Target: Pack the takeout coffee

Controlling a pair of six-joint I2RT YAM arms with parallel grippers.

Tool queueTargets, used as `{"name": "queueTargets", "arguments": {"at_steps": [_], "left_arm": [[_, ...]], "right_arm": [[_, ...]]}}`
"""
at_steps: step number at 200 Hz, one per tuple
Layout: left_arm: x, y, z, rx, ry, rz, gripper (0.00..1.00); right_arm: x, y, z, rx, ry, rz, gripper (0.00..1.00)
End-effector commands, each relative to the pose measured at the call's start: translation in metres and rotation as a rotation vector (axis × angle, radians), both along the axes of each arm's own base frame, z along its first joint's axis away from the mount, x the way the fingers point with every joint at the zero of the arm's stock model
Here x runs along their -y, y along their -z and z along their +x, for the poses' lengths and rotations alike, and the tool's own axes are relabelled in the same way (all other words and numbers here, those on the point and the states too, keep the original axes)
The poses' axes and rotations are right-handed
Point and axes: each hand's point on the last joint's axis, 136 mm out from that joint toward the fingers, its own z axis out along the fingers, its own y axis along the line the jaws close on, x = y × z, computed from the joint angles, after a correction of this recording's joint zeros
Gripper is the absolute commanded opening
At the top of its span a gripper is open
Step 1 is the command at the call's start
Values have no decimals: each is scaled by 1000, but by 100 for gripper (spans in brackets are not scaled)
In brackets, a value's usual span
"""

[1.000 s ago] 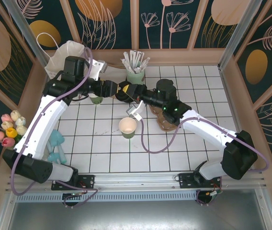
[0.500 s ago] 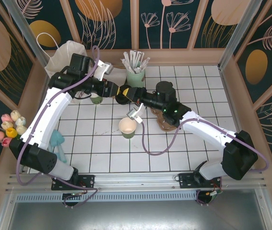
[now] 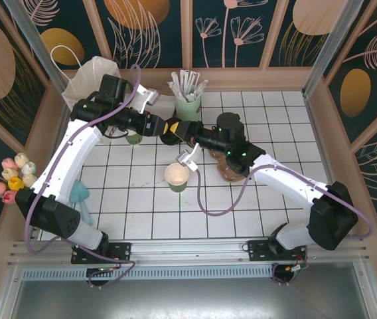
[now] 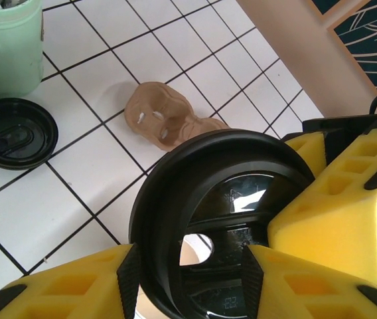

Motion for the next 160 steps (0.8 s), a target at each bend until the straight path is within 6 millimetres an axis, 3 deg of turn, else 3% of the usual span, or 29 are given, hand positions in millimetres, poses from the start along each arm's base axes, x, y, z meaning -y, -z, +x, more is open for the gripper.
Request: {"name": "queueTargets", "arguments": {"at_steps": [1, 52, 160], "left_arm": [[1, 2, -4, -12, 19, -4, 45], [2, 1, 0, -24, -6, -15, 34], [11, 3, -15, -79, 60, -86, 28]], "right_arm": [[-2, -22, -12, 454, -90, -117, 0], [-2, -19, -16, 451, -109, -117, 0], [1, -18, -18, 455, -112, -117, 0]]}}
